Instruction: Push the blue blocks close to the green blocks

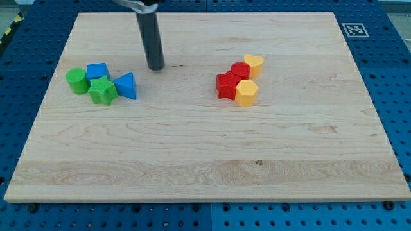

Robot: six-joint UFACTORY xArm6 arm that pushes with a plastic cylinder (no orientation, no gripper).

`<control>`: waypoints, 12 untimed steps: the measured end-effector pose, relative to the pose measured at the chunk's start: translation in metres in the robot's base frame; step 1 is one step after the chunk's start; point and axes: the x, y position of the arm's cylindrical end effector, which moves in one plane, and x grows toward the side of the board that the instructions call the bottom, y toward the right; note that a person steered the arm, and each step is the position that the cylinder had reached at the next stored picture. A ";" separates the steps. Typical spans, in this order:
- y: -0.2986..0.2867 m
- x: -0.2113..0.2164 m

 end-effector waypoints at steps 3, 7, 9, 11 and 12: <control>-0.027 0.049; -0.026 0.071; 0.065 0.132; 0.065 0.181; 0.065 0.218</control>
